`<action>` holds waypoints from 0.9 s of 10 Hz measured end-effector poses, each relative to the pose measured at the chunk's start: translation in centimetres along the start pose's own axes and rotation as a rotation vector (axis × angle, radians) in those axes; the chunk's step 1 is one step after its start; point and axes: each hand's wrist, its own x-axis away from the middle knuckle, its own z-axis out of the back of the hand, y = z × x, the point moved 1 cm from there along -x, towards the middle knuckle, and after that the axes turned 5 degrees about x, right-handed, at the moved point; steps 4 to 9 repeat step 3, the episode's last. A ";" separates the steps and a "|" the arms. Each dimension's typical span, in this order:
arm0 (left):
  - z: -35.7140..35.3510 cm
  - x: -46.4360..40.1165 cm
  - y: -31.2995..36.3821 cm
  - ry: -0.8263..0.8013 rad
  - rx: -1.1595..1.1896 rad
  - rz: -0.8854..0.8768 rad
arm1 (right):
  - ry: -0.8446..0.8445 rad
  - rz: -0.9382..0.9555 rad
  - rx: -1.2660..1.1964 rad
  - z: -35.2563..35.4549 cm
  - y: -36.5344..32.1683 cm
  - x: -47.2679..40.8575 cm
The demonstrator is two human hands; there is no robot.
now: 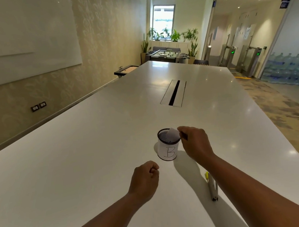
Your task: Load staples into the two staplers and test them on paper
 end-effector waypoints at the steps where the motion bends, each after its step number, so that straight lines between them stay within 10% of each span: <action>1: -0.2 -0.2 -0.3 -0.009 0.001 -0.023 | -0.042 0.029 -0.008 -0.7 -0.4 0.1; 9: -1.0 -0.5 -0.1 -0.045 -0.009 -0.073 | 0.033 0.006 -0.076 -0.5 0.9 1.9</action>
